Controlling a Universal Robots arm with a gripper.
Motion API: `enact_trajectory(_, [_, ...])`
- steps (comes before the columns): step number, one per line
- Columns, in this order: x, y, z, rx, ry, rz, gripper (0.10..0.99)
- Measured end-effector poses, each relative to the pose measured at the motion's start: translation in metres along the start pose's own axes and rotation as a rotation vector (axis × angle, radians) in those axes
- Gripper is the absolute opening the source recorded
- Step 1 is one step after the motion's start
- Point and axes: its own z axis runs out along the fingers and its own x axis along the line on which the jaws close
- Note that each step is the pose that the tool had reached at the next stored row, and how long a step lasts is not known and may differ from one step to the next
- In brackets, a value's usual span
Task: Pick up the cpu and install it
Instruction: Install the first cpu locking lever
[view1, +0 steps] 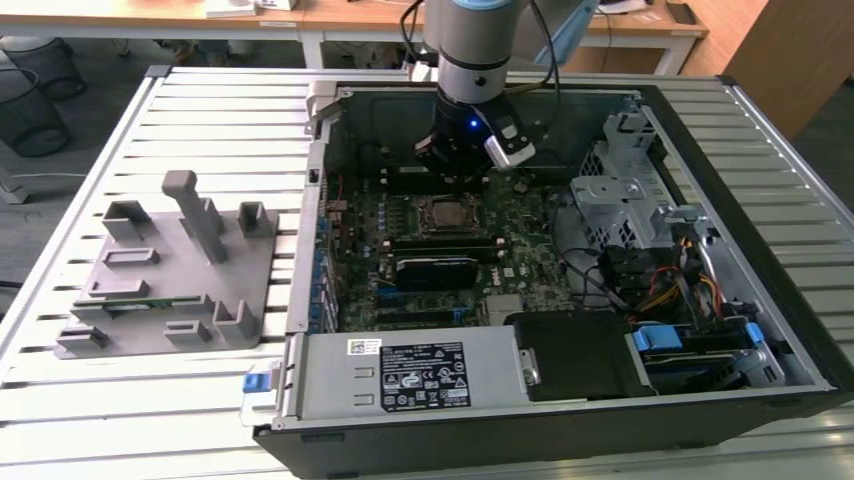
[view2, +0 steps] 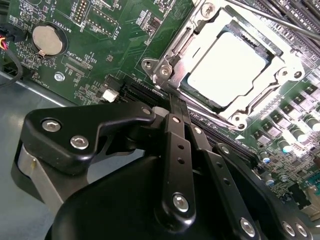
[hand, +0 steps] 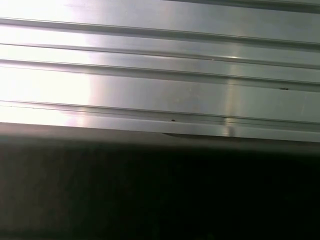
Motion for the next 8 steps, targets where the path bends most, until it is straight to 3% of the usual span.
enact_trajectory(8, [-0.0001, 0.0003, -0.0033, 0.000, -0.0002, 0.000, 0.106])
